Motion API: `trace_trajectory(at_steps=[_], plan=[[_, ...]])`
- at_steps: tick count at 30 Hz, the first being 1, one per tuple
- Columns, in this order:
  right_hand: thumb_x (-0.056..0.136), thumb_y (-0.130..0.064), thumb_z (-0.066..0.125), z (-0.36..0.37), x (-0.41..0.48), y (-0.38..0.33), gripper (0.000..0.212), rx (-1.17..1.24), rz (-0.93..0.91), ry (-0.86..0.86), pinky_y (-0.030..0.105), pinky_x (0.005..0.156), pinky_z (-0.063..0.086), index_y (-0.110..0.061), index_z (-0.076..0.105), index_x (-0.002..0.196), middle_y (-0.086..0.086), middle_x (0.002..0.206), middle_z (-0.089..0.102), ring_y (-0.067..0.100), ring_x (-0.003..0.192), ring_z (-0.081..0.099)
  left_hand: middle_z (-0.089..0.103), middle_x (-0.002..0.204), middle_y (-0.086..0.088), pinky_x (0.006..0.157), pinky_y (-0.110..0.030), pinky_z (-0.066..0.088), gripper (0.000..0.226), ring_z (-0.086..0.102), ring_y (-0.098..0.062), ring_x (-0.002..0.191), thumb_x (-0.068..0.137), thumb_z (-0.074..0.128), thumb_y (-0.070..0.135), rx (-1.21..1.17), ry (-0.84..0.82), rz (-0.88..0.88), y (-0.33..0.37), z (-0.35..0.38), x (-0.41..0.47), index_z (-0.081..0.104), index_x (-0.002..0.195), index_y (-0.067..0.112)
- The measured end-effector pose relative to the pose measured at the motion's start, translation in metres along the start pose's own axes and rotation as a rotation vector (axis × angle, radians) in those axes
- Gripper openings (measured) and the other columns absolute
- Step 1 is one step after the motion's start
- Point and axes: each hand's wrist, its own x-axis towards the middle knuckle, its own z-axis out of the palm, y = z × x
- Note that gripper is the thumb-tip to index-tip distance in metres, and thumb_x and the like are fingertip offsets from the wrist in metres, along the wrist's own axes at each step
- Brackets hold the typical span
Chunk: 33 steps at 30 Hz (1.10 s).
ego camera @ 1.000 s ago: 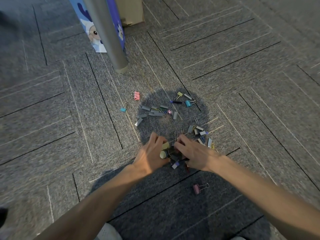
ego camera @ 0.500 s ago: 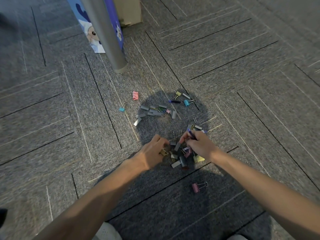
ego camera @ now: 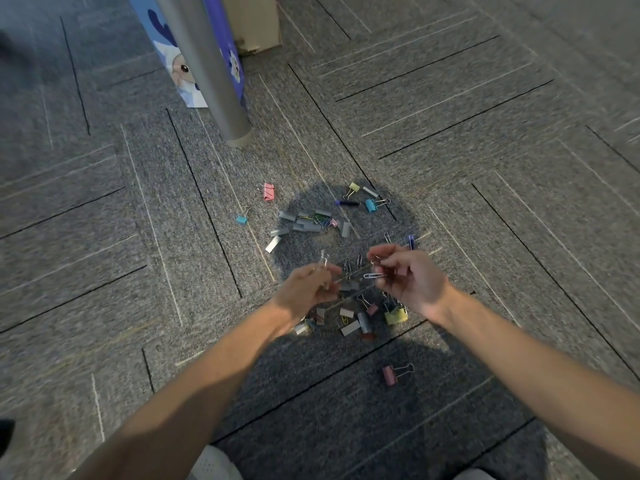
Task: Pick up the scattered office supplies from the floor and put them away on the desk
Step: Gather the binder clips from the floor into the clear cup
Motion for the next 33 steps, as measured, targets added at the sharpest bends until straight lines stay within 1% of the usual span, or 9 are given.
trace_trajectory(at_steps=[3, 7, 11, 15, 19, 23, 25, 29, 33], plan=[[0.077, 0.005, 0.046, 0.001, 0.002, 0.001, 0.025, 0.072, 0.017, -0.052, 0.026, 0.055, 0.052, -0.001, 0.063, 0.093, 0.011, 0.089, 0.058, 0.016, 0.07, 0.055, 0.058, 0.085, -0.012, 0.086, -0.037, 0.049, 0.012, 0.058, -0.024, 0.081, 0.088, 0.041, 0.0, -0.55, -0.027, -0.028, 0.01, -0.006, -0.003, 0.053, 0.09, 0.002], [0.076, -0.002, 0.053, -0.001, 0.003, 0.002, 0.017, -0.051, 0.027, -0.15, 0.033, 0.067, 0.055, -0.004, 0.07, 0.079, 0.011, 0.087, 0.058, 0.019, 0.075, 0.055, 0.057, 0.082, -0.008, 0.071, -0.029, 0.045, 0.007, 0.053, -0.017, 0.07, 0.085, 0.045, 0.007, -0.523, -0.017, -0.021, 0.013, -0.015, -0.001, 0.047, 0.08, 0.012], [0.09, -0.005, 0.05, 0.0, 0.006, 0.002, 0.016, -0.304, 0.032, -0.215, 0.031, 0.073, 0.057, 0.003, 0.064, 0.093, 0.01, 0.089, 0.058, 0.017, 0.078, 0.058, 0.053, 0.069, -0.006, 0.067, -0.034, 0.049, 0.033, 0.052, -0.018, 0.063, 0.09, 0.052, 0.04, 0.021, 0.125, 0.011, 0.011, -0.022, 0.002, 0.049, 0.076, 0.009], [0.088, 0.012, 0.047, 0.002, 0.009, 0.006, 0.022, -0.702, -0.008, -0.193, 0.025, 0.064, 0.053, 0.0, 0.063, 0.097, 0.01, 0.091, 0.061, 0.013, 0.073, 0.061, 0.053, 0.066, -0.006, 0.05, -0.023, 0.047, 0.032, 0.049, -0.015, 0.052, 0.1, 0.037, 0.033, 0.917, 0.151, 0.267, -0.005, -0.039, 0.001, 0.05, 0.081, 0.01], [0.087, 0.011, 0.052, -0.003, 0.008, 0.012, 0.035, -1.205, -0.15, -0.197, 0.023, 0.066, 0.054, -0.015, 0.066, 0.105, -0.003, 0.104, 0.062, 0.002, 0.081, 0.062, 0.048, 0.063, -0.003, 0.047, -0.014, 0.044, 0.041, 0.05, -0.008, 0.051, 0.104, 0.032, 0.032, 1.318, 0.02, 0.785, -0.022, -0.059, -0.006, 0.055, 0.08, 0.008], [0.082, 0.012, 0.048, -0.003, 0.004, 0.01, 0.045, -1.467, -0.263, -0.275, 0.026, 0.081, 0.05, -0.015, 0.064, 0.114, -0.001, 0.123, 0.054, 0.008, 0.101, 0.057, 0.057, 0.087, -0.007, 0.058, -0.015, 0.051, 0.06, 0.06, -0.01, 0.068, 0.101, 0.004, 0.037, 1.51, -0.056, 0.765, -0.025, -0.062, -0.019, 0.059, 0.1, 0.012], [0.086, 0.009, 0.044, -0.002, 0.0, 0.006, 0.042, -1.577, -0.309, -0.279, 0.02, 0.076, 0.049, -0.016, 0.064, 0.113, -0.005, 0.121, 0.051, 0.007, 0.099, 0.056, 0.055, 0.088, -0.003, 0.06, -0.016, 0.051, 0.061, 0.059, -0.009, 0.07, 0.1, 0.01, 0.054, 1.551, -0.057, 0.753, -0.027, -0.062, -0.02, 0.056, 0.101, 0.014], [0.101, -0.021, 0.039, -0.009, -0.005, 0.002, 0.027, -1.914, -0.342, -0.315, 0.018, 0.055, 0.048, -0.017, 0.057, 0.12, -0.004, 0.122, 0.046, 0.002, 0.074, 0.052, 0.049, 0.099, 0.007, 0.073, -0.025, 0.052, 0.073, 0.054, -0.009, 0.085, 0.077, 0.029, 0.079, 1.775, -0.081, 0.576, -0.032, -0.056, -0.023, 0.043, 0.116, 0.019], [0.083, -0.074, 0.033, -0.025, -0.007, 0.006, 0.081, -2.314, -0.279, -0.417, 0.019, 0.068, 0.049, -0.018, 0.033, 0.141, 0.005, 0.132, 0.033, 0.009, 0.091, 0.048, 0.049, 0.104, 0.003, 0.083, -0.035, 0.052, 0.075, 0.054, -0.013, 0.095, 0.077, 0.027, 0.075, 1.908, -0.07, 0.556, -0.03, -0.048, -0.027, 0.036, 0.126, 0.019]])
